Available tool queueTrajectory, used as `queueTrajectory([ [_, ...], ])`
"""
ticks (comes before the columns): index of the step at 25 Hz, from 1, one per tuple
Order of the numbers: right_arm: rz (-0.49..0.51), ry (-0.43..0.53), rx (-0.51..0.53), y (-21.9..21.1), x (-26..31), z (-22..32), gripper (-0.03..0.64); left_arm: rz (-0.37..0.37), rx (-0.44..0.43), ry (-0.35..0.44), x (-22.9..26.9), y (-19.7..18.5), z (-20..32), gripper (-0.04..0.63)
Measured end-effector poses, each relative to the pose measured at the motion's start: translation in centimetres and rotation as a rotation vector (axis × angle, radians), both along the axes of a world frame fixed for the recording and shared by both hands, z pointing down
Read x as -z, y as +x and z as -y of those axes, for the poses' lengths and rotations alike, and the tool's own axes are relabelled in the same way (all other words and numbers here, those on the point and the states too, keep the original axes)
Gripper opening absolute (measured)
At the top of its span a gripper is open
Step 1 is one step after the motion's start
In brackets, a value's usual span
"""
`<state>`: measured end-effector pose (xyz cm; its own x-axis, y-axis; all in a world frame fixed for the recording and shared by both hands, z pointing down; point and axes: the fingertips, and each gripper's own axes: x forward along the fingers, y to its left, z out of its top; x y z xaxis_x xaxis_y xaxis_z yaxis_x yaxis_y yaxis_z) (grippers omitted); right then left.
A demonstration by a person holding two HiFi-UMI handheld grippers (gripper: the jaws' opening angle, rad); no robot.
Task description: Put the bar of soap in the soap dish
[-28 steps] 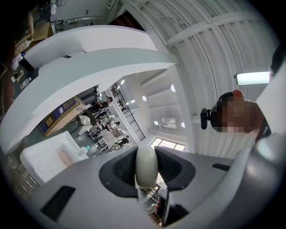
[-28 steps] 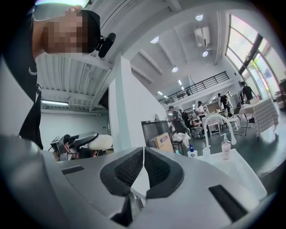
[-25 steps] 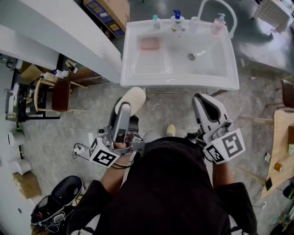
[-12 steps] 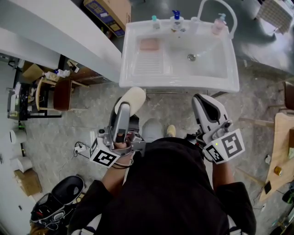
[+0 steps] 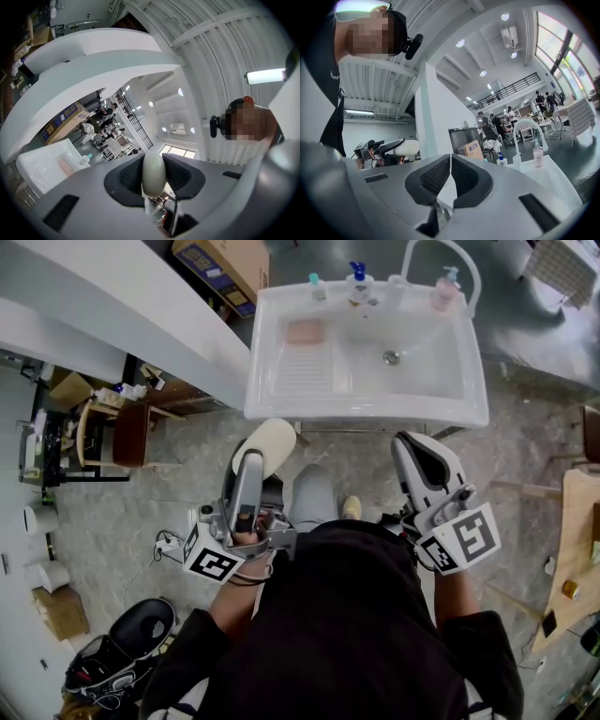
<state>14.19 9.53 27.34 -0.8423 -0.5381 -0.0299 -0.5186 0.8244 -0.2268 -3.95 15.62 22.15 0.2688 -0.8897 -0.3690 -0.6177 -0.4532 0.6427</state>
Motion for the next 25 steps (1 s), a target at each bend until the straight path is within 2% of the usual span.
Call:
queueTrajectory([
  [12, 0.018, -0.011, -0.006, 0.2, -0.2, 0.4, 0.025, 0.009, -0.008, -0.013, -0.5, 0.5, 0.5, 0.115],
  [25, 0.016, -0.029, 0.008, -1.5, -0.8, 0.7, 0.025, 0.001, 0.003, -0.044, -1.3, -1.2, 0.6, 0.115],
])
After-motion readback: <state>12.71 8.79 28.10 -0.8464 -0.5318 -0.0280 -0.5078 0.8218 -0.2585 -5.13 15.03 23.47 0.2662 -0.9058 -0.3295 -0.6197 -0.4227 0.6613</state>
